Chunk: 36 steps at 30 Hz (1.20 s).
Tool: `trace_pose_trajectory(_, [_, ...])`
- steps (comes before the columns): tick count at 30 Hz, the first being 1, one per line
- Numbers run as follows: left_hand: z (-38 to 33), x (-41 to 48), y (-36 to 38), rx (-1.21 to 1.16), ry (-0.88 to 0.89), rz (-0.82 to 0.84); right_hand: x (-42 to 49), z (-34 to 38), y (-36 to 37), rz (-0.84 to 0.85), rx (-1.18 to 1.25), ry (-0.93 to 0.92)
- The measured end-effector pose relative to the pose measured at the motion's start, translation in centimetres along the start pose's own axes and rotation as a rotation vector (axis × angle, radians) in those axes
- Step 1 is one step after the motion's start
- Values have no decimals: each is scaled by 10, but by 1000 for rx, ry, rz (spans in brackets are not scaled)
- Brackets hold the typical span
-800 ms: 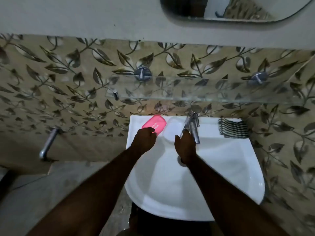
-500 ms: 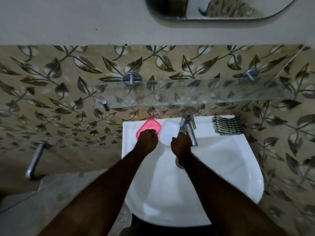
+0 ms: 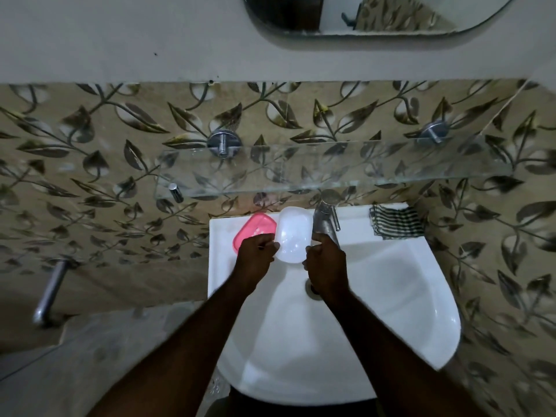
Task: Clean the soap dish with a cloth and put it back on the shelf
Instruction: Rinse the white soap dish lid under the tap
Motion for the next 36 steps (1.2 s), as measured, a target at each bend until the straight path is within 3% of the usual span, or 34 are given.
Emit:
trace_pose_trajectory(9, [5,-27,-15,-190,-146,-54,-14,14,-11,146,74,2])
trace_pose_trajectory(17, [31,-63,-6,-245,-291,-11,-45,-11,-10,384,191,163])
trace_pose_trajectory(26, [-11,-68,28,-86,-93,48,-41,-23,-54,342,273,180])
trace_pose_trajectory(36, [-71,-83,38,122,222,35,-26,28,-91,346,329,-19])
Point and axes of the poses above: each hand's wrist, its own x-axis towards the middle knuckle, its own y-axis out of the palm, z = x × y, the point moved 8 cm from there along x, towards the middle knuckle, and after that the axes turned 4 degrees about z, right-handed, at the moved point
